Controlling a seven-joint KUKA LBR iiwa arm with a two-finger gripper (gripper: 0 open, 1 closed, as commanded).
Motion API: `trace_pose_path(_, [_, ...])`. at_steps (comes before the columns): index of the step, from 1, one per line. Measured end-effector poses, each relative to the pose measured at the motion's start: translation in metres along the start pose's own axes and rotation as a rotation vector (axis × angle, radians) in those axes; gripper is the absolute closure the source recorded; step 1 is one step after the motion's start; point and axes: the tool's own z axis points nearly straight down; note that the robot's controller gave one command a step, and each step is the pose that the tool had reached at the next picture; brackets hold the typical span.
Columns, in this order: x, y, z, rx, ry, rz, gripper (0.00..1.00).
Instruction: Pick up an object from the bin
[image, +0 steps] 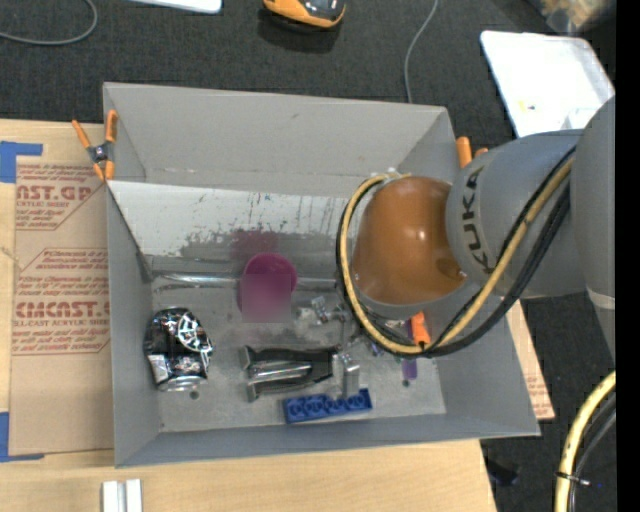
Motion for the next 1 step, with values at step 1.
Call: trace_pose_path(1, [-0.0186, 0.0344, 0.0549, 0.001, -0.006, -0.261, 0.00])
